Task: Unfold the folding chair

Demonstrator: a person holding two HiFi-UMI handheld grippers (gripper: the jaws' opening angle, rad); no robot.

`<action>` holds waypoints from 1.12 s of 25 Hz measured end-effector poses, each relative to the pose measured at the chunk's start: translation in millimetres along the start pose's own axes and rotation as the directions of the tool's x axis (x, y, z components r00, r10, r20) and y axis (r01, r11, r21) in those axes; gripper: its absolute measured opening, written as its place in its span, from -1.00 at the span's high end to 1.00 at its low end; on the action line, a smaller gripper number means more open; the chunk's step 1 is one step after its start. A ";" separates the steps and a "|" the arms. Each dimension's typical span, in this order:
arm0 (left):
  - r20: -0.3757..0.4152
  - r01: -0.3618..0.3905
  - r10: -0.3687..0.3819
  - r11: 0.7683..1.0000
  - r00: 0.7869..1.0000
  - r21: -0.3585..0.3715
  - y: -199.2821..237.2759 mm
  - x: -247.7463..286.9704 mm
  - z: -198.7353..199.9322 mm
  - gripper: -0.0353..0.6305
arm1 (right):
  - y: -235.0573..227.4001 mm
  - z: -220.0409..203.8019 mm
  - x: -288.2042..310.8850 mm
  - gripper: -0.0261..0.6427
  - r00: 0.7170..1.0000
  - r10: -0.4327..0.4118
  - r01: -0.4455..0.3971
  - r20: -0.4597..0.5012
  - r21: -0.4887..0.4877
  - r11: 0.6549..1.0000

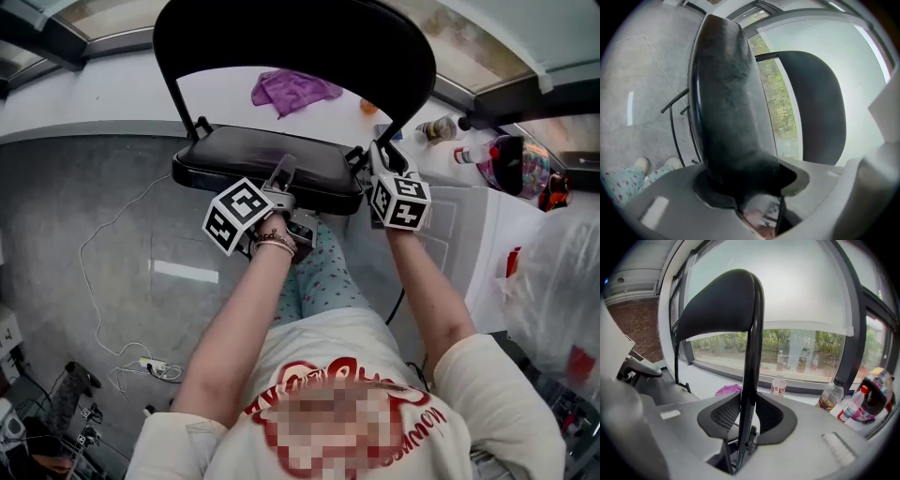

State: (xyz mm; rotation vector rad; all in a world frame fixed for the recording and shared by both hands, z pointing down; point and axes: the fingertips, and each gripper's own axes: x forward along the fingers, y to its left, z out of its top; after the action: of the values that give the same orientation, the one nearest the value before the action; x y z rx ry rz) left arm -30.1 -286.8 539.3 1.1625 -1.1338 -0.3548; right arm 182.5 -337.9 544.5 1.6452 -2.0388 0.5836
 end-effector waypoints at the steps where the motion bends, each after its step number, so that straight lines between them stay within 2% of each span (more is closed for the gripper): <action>1: -0.004 0.010 -0.010 1.000 1.000 -0.006 2.5 -3.1 -2.0 0.19 | 0.3 -1.1 -0.7 0.57 1.000 -0.005 0.005 0.008 -0.007 1.000; 6: 0.014 0.061 -0.061 0.998 0.998 0.006 14.6 -17.2 -7.8 0.19 | 3.4 -5.4 -0.4 0.56 1.000 -0.016 0.017 0.021 -0.024 1.000; 10: 0.017 0.060 -0.060 0.998 0.998 -0.022 33.6 -30.5 -20.1 0.30 | 2.3 -13.6 -0.6 0.56 0.999 -0.030 0.030 0.023 -0.025 0.999; 19: 0.051 0.084 -0.083 0.996 0.995 -0.023 71.0 -55.1 -29.2 0.32 | 12.8 -35.5 -7.9 0.56 0.998 -0.042 0.044 0.044 -0.042 0.998; 22: 0.049 0.083 -0.081 0.996 0.996 -0.036 85.6 -60.0 -36.7 0.32 | 13.3 -51.7 -12.3 0.65 0.999 -0.047 0.047 0.017 -0.036 0.998; 24: 0.055 0.080 -0.077 0.996 0.996 -0.037 93.7 -62.1 -38.9 0.32 | 15.7 -69.7 -11.8 0.88 0.998 -0.043 0.041 -0.035 -0.047 0.998; 26: 0.060 0.082 -0.080 0.996 0.995 -0.034 98.2 -63.0 -39.9 0.32 | 17.0 -88.3 -10.4 0.87 0.996 -0.039 0.035 -0.083 -0.054 0.998; 28: 0.068 0.088 -0.086 0.996 0.994 -0.029 101.0 -65.9 -41.3 0.32 | 18.4 -99.0 -11.7 0.81 0.996 -0.026 0.022 -0.089 -0.042 0.999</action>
State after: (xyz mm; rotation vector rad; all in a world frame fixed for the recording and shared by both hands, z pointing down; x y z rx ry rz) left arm -55.6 -174.2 593.3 1.1820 -1.1333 -0.4805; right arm 174.8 -267.2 616.7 1.5890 -1.9516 0.5921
